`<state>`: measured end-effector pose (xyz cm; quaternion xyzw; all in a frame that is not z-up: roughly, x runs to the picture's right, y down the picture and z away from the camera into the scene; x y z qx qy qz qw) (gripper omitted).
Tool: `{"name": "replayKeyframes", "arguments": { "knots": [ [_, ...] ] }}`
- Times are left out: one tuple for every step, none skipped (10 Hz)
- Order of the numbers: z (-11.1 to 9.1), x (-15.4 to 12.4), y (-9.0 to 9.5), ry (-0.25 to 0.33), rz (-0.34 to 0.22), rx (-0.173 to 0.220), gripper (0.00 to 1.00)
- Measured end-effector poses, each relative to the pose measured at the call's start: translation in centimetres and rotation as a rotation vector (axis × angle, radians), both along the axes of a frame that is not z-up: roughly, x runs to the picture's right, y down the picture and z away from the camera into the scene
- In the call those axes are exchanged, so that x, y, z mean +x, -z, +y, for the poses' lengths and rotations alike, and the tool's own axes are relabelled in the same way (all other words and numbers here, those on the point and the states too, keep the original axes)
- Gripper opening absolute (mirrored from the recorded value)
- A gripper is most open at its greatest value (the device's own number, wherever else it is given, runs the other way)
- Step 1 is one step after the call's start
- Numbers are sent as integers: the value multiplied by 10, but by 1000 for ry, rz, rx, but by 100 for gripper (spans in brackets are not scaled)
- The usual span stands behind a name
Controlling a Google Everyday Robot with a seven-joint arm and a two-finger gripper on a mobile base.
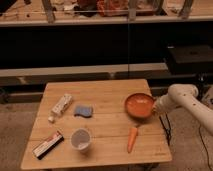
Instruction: Drag the ceramic bowl in a circle
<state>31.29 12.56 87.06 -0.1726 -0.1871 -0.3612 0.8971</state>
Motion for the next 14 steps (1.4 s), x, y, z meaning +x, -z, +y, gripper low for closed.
{"name": "replayKeyframes", "arguments": {
  "knots": [
    [-15, -1, -13, -17, 22, 10, 0],
    [-36, -7, -33, -30, 38, 18, 0],
    [-46, -14, -42, -28, 38, 22, 0],
    [-58, -31, -53, -18, 28, 26, 0],
    [-66, -51, -59, -4, 7, 28, 0],
    [-68, -79, -62, 20, -28, 28, 0],
    [-68, -98, -62, 38, -55, 29, 0],
    [-64, -123, -57, 70, -98, 29, 0],
    [-55, -146, -47, 116, -144, 31, 0],
    [-46, -157, -38, 145, -167, 29, 0],
    [-26, -167, -24, 183, -193, 25, 0],
    [-8, -170, -12, 200, -204, 20, 0],
    [2, -169, -5, 205, -207, 15, 0],
    [13, -163, 2, 207, -204, 9, 0]
  ]
}}
